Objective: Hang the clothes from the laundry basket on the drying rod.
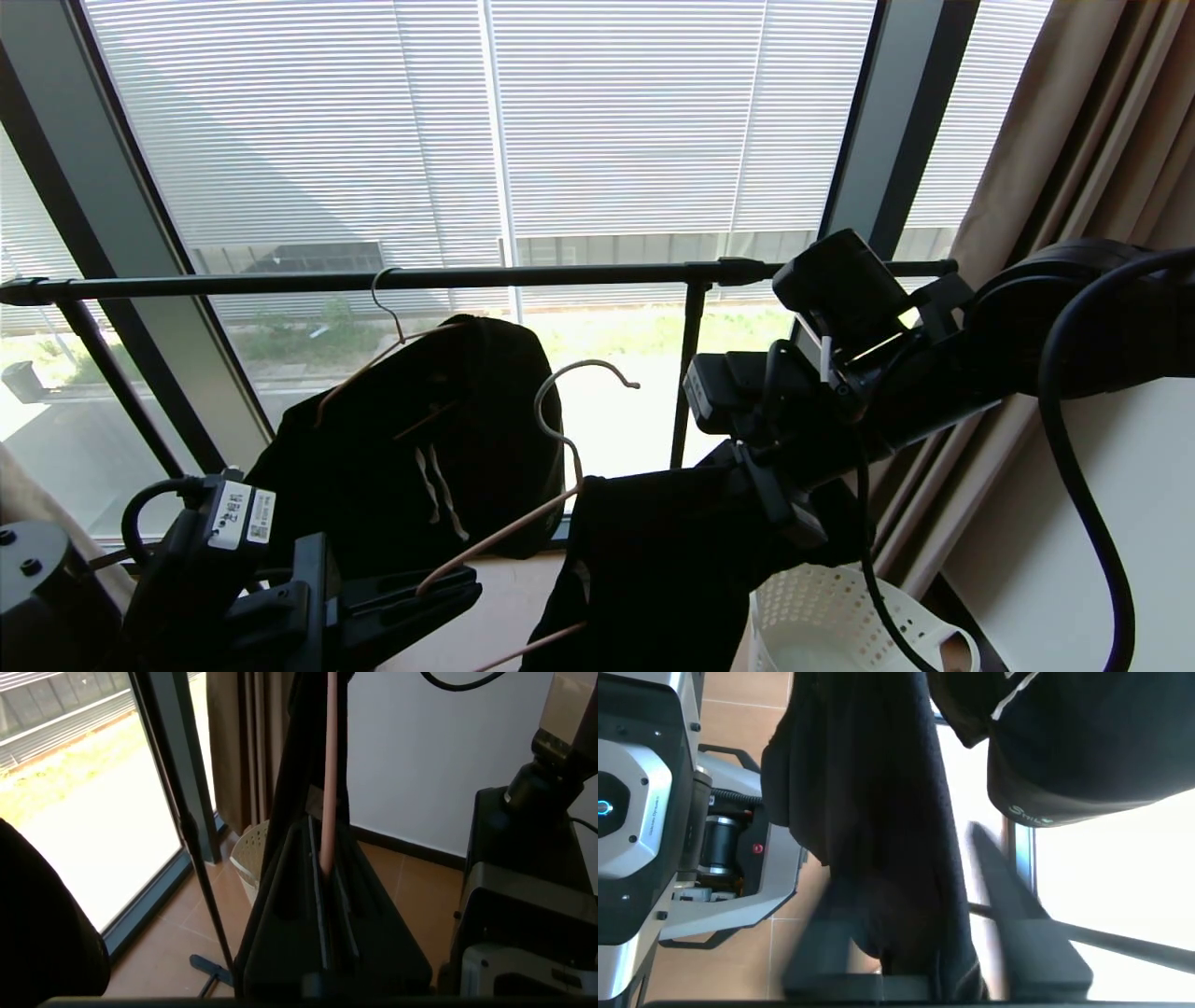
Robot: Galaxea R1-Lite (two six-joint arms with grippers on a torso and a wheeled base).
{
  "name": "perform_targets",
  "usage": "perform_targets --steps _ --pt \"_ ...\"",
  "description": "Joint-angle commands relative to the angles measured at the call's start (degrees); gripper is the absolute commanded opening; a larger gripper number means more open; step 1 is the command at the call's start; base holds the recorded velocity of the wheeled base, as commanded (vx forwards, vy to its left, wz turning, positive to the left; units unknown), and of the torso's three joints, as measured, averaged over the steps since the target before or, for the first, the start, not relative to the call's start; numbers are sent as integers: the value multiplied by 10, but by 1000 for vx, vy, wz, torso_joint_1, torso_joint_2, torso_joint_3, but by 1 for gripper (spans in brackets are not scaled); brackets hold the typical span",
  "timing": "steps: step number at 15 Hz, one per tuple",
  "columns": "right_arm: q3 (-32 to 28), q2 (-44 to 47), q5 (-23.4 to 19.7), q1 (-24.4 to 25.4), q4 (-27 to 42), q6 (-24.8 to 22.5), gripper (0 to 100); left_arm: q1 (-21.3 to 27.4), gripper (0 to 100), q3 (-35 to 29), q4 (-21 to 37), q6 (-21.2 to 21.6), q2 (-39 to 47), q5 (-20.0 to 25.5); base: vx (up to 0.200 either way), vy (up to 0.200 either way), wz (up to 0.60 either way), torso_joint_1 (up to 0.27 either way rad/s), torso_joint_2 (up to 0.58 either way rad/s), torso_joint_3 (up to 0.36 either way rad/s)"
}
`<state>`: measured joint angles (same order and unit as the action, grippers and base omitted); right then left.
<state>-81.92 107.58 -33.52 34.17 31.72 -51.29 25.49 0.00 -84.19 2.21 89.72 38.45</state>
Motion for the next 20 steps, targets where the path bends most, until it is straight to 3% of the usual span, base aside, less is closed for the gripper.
perform_targets --steps 1,9,10,17,20 --pt "1 -4 -1 0 0 0 0 0 0 0 -1 0 0 0 0 0 0 0 0 0" --pt "2 -8 -1 0 0 0 0 0 0 0 2 2 0 0 0 0 0 0 0 0" --pt "2 -8 -1 0 0 0 0 0 100 0 2 2 1 0 0 0 0 0 0 0" --pt "4 -18 -1 -2 0 0 0 -3 100 0 3 -15 -49 0 0 0 0 0 0 0" --pt "4 -28 -1 -21 0 0 0 -52 100 0 2 -57 -85 1 0 0 0 0 0 0"
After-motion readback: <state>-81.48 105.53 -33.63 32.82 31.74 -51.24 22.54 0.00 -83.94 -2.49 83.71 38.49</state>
